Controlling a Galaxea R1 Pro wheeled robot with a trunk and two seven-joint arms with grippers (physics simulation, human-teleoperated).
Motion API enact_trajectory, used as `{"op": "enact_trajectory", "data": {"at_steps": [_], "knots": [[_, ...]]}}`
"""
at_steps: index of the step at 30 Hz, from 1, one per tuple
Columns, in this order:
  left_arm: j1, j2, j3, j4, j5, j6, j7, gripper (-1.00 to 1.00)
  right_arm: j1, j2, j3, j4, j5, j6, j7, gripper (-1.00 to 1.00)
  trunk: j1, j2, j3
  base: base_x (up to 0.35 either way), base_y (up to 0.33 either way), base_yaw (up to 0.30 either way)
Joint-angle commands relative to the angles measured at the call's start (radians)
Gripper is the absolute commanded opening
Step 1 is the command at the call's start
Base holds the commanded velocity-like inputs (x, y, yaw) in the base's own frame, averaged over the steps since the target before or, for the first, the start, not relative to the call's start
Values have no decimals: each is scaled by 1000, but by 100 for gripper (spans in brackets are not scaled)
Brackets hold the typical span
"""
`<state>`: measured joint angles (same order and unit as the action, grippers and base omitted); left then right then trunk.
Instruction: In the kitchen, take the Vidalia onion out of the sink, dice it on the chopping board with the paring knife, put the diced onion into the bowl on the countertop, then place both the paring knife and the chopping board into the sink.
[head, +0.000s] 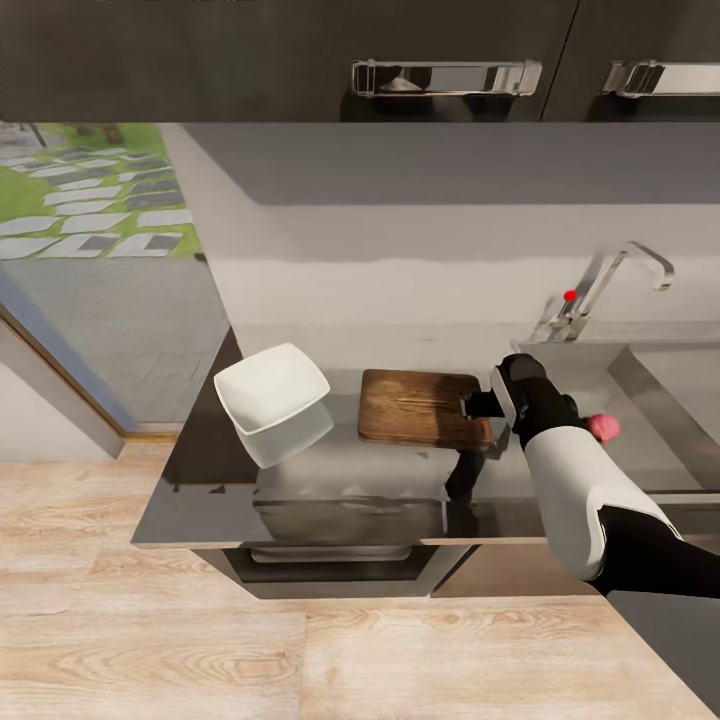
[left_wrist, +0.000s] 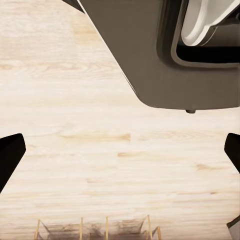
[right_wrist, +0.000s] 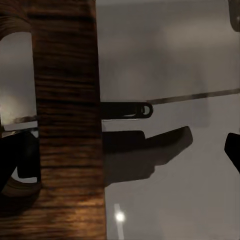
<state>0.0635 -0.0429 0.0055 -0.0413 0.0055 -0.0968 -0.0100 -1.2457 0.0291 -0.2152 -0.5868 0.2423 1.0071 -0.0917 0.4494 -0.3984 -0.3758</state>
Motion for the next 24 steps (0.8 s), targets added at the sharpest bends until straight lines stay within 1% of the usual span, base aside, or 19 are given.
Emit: {"op": "enact_trajectory", "data": {"at_steps": [1, 9, 12, 20, 24], "knots": [[1, 0, 1, -2, 1, -1, -1, 100, -1, 2, -6, -1, 5, 2, 0, 100, 1, -2, -1, 0, 0, 0], [1, 0, 1, -2, 1, -1, -2, 100, -1, 2, -3, -6, 6, 4, 0, 100, 1, -2, 10, 0, 0, 0], [1, 0, 1, -2, 1, -1, -1, 100, -1, 2, 5, -17, 6, 4, 0, 100, 1, -2, 15, 0, 0, 0], [0, 0, 1, -2, 1, -1, -2, 100, -1, 2, 10, -132, 4, 4, 1, 100, 1, -2, 27, 0, 0, 0], [0, 0, 1, -2, 1, -2, -2, 100, -1, 2, 11, -150, 2, 4, 3, 100, 1, -2, 34, 0, 0, 0]]}}
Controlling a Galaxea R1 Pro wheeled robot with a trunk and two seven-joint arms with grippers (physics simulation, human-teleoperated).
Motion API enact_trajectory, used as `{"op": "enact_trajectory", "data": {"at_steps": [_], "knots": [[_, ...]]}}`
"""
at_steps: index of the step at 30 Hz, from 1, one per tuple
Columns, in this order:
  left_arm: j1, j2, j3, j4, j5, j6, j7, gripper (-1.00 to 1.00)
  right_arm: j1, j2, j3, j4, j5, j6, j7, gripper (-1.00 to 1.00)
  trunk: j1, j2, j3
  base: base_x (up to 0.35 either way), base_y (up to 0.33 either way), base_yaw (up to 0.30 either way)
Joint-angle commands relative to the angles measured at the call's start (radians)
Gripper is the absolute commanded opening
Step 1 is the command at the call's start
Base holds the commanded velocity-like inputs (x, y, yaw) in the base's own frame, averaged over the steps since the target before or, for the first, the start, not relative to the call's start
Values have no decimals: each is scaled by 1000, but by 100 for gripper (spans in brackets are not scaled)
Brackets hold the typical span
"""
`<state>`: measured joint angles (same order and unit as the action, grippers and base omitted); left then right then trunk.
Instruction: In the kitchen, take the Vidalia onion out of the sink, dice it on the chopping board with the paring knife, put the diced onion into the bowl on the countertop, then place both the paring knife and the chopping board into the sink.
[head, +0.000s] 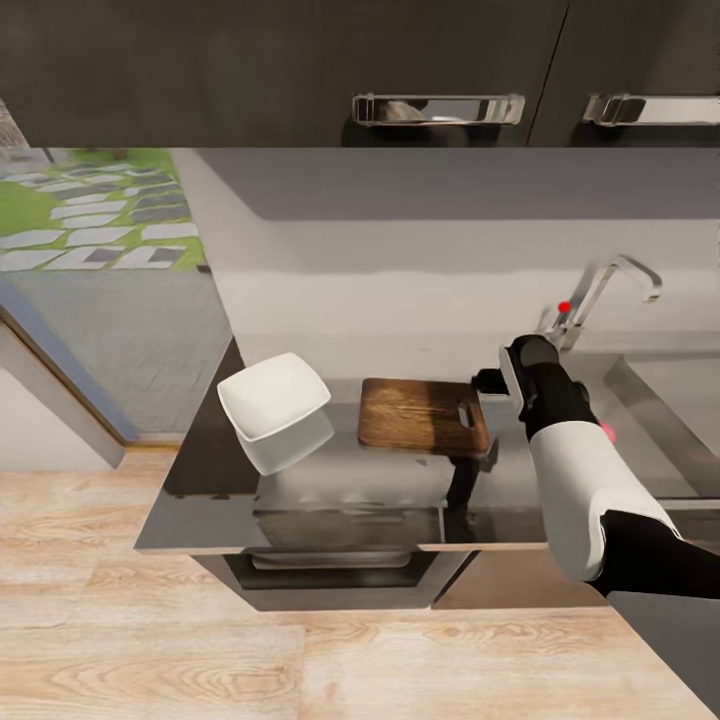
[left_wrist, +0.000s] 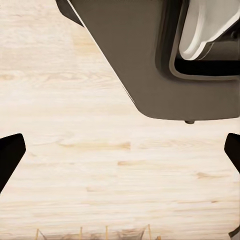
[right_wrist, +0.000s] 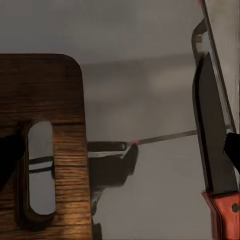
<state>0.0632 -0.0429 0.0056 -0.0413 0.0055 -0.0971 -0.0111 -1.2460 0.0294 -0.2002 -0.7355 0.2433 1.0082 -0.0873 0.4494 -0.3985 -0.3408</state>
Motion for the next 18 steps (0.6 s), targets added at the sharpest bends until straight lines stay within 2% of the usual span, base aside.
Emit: {"op": "enact_trajectory", "data": {"at_steps": [1, 6, 7, 8, 11, 13, 18], "knots": [[1, 0, 1, -2, 1, -1, -1, 100, -1, 1, -3, -3, 1, 3, -1, 100, 1, -2, 0, 0, 0, 0], [1, 1, 2, -5, 1, -3, -1, 100, 0, 1, 1, -23, -1, -3, 14, 100, 1, -2, 8, 0, 0, 0], [0, 1, 2, -9, 1, -4, -1, 100, 2, 1, 2, -26, -1, -5, 30, 100, 1, -2, 9, 0, 0, 0], [1, -1, 1, -23, 1, -4, -1, 100, 32, 1, 3, -28, -1, -14, 93, 100, 1, -2, 9, 0, 0, 0], [1, -2, 1, -36, 1, -4, -1, 100, 56, 1, 3, -29, -1, -42, 140, 100, 1, -2, 10, 0, 0, 0], [0, -2, 1, -50, 1, -4, -1, 100, 84, 1, 4, -30, 0, -99, 175, 100, 1, -2, 10, 0, 0, 0], [1, -3, 1, -72, 1, -4, -1, 100, 147, 1, 4, -30, 2, -249, 208, 100, 1, -2, 11, 1, 0, 0]]}}
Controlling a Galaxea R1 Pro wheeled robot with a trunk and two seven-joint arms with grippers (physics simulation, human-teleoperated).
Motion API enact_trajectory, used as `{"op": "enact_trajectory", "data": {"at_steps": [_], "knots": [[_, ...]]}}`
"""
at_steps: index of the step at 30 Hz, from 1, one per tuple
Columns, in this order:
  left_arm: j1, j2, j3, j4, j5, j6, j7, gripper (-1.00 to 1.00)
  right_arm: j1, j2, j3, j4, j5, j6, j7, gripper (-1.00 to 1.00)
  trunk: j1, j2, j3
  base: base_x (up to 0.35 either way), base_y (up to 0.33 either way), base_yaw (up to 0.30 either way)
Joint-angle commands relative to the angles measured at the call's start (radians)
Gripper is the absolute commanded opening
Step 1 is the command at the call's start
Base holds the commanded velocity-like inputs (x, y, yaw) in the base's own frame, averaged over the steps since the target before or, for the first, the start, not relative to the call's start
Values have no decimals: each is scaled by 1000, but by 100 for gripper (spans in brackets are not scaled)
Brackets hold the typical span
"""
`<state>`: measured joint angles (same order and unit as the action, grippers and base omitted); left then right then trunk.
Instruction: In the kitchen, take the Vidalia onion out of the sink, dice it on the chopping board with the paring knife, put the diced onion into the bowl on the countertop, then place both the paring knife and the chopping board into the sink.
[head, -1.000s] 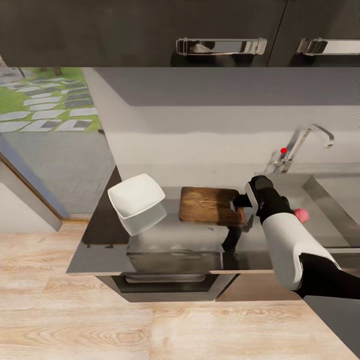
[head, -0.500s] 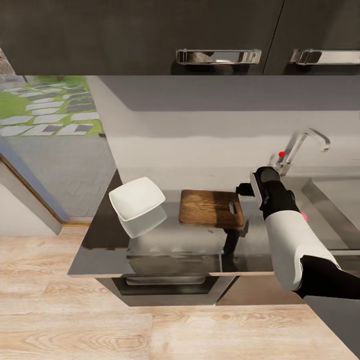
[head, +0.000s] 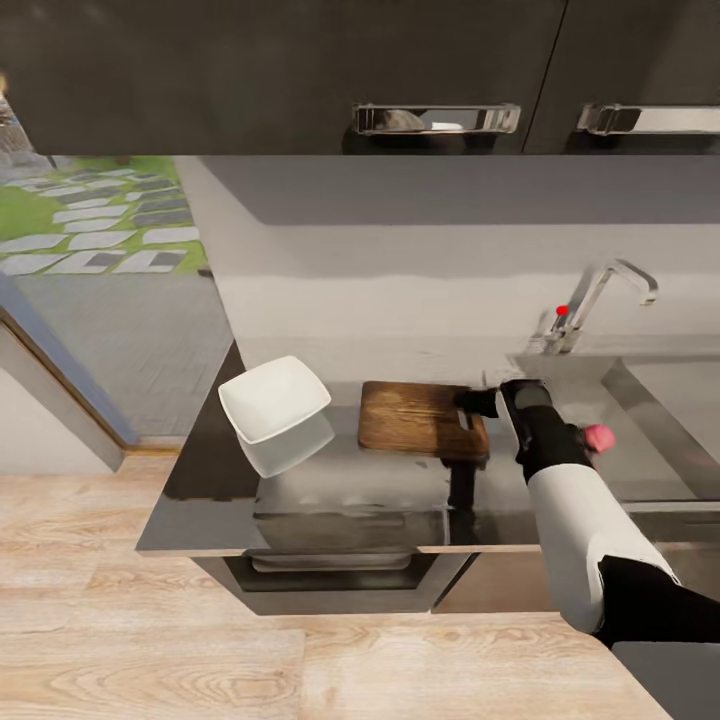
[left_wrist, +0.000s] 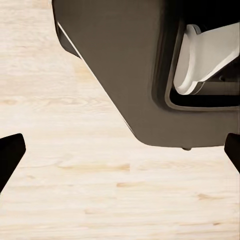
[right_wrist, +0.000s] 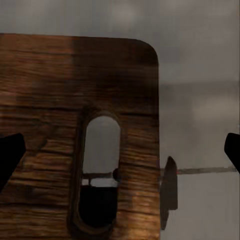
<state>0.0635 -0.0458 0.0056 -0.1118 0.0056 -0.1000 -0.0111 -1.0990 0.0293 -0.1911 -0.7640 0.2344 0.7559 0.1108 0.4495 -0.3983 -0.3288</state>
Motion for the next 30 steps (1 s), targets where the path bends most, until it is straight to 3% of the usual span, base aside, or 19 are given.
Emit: {"op": "enact_trajectory", "data": {"at_steps": [1, 4, 5, 6, 9, 14, 22, 29, 30], "knots": [[0, 0, 1, -16, 1, -1, -1, 100, 49, 1, -5, -1, 11, -89, 21, 100, 1, -2, -1, 99, 0, 0], [0, 0, 1, -38, 1, -1, -1, 100, 91, 1, 5, -2, 11, -188, 29, 100, 1, -2, -1, 183, 0, 0], [0, -1, 1, -46, 1, -1, -1, 100, 102, 1, 24, -4, 11, -236, 33, 100, 1, -2, -1, 266, 0, 0], [0, -3, 1, -54, 1, -1, -1, 100, 115, 1, 69, -12, 11, -305, 38, 100, 1, -2, -1, 310, 0, 0], [0, -3, 1, -58, 1, -1, 0, 100, 122, 1, 97, -23, 11, -335, 40, 100, 1, -2, -1, 322, 0, 0], [0, -3, 2, -59, 1, -4, 0, 100, 125, 1, 110, -48, 9, -341, 41, 100, 1, -2, -1, 258, 0, 0], [0, -5, 8, -60, 2, -14, 0, 100, 133, 1, 114, -151, 8, -266, 41, 100, 1, -2, -1, 61, 0, 0], [1, -5, 9, -60, 2, -17, 0, 100, 209, 1, 115, -408, 6, -91, 42, 100, 1, -2, -1, 8, 0, 0], [1, -5, 10, -60, 2, -18, 0, 100, 220, 1, 115, -452, 6, -35, 42, 100, 1, -2, -1, 2, 0, 0]]}}
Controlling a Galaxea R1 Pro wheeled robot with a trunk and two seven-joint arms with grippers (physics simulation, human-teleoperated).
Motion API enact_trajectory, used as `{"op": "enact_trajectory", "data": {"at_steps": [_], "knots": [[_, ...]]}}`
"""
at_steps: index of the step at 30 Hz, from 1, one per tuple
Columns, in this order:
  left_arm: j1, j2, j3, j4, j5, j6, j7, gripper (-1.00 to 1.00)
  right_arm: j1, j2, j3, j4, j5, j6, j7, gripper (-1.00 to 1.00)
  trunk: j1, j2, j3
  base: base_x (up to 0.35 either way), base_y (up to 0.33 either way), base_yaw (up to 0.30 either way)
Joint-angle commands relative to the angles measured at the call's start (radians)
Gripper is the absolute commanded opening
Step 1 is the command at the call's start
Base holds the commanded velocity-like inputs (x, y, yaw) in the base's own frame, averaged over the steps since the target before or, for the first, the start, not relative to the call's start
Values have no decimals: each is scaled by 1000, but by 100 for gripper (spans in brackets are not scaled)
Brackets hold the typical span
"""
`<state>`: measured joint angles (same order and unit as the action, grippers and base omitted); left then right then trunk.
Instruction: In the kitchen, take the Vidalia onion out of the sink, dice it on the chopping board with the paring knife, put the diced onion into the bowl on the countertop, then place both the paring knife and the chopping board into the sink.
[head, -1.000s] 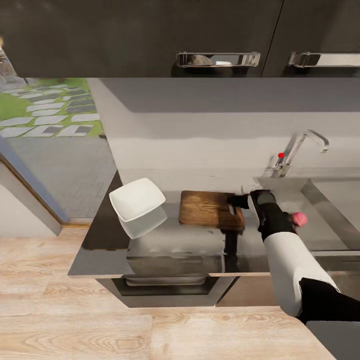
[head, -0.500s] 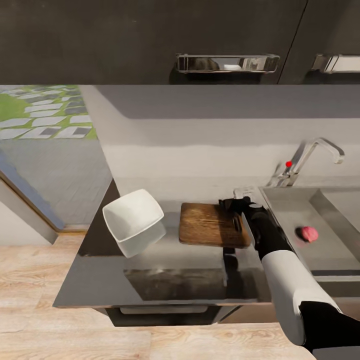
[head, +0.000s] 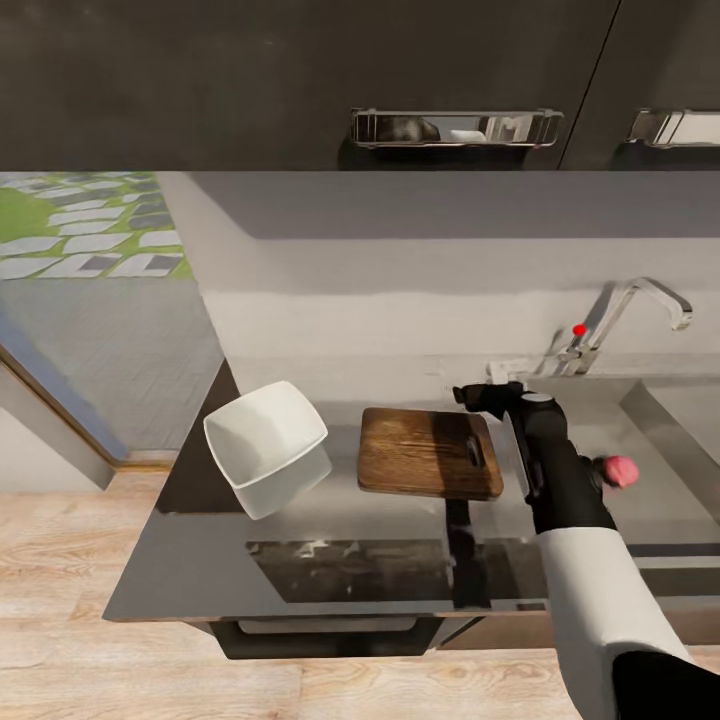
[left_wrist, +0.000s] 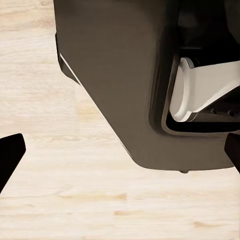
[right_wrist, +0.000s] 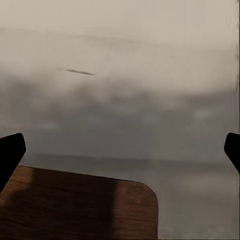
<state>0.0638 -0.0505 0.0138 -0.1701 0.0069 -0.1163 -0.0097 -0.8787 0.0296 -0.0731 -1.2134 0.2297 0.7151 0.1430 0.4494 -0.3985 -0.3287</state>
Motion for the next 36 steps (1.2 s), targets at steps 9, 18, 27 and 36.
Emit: {"op": "enact_trajectory", "data": {"at_steps": [9, 18, 27, 36], "knots": [[0, 0, 2, -2, 1, -2, -1, 100, 18, 1, -18, -77, 11, 236, 9, 100, 1, -2, -1, 1, 0, 0], [0, 0, 2, -2, 1, -2, -1, 100, 54, -1, -58, -84, 33, 332, 6, 100, 1, -2, -1, 0, 0, 0], [0, 0, 2, -2, 1, -2, -1, 100, 92, -62, -245, -87, 42, 332, 7, 100, 1, -2, -1, 0, 0, 0], [0, 0, 2, -3, 1, -2, -1, 100, 94, -103, -315, -95, 40, 332, 7, 100, 1, -2, -1, 0, 0, 0]]}}
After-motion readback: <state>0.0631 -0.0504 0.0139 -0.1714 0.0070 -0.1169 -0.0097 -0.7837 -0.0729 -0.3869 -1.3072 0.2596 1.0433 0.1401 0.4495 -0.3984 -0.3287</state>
